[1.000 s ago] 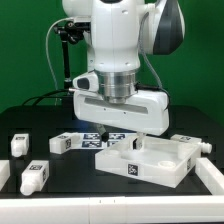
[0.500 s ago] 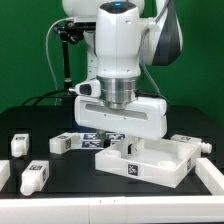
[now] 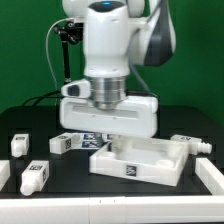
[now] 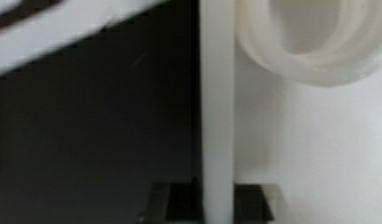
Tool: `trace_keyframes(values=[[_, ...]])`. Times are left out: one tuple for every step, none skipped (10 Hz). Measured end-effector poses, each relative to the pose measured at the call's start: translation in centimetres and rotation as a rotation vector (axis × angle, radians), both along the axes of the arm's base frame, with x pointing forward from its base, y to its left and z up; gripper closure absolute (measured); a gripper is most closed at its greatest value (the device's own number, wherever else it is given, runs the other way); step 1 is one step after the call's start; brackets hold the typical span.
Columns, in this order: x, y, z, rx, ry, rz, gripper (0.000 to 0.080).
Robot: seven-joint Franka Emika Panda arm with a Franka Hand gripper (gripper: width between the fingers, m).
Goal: Assemble one leg
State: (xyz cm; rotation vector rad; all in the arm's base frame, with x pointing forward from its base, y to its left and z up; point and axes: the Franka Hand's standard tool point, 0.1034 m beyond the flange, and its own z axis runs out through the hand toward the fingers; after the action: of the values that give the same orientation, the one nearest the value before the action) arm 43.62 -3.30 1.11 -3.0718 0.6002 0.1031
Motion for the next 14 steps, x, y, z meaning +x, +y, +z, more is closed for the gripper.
trace_keyframes(values=[[1.7,-1.2,0.1,0.017,0.005,0.094,0.0741],[3.3,-1.3,0.2,0.021,-0.004,0.129,0.0741],[4.3,-1.2,0.1,0.03,-0.006,0.182,0.0742],[4.2,-1.2,0.0,0.03,-0.005,0.179,0.0742],[4.1,-1.1,0.0,0.03,-0.004,0.179,0.0742],[4.1,-1.1,0.0,0.03,-0.004,0.179,0.0742],[4.1,-1.1,0.0,0.03,-0.004,0.179,0.0742],[4.1,-1.1,0.0,0.03,-0.004,0.179,0.0742],[4.3,-1.1,0.0,0.032,-0.001,0.183,0.0742],[5.8,-0.9,-0.1,0.041,0.005,0.197,0.0742],[8.0,-0.8,0.0,0.049,-0.011,0.211,0.0742],[10.1,-0.2,0.0,0.05,-0.037,0.242,0.0742],[11.3,1.0,0.0,0.054,-0.056,0.272,0.0742],[11.8,1.0,0.0,0.052,-0.064,0.291,0.0742]])
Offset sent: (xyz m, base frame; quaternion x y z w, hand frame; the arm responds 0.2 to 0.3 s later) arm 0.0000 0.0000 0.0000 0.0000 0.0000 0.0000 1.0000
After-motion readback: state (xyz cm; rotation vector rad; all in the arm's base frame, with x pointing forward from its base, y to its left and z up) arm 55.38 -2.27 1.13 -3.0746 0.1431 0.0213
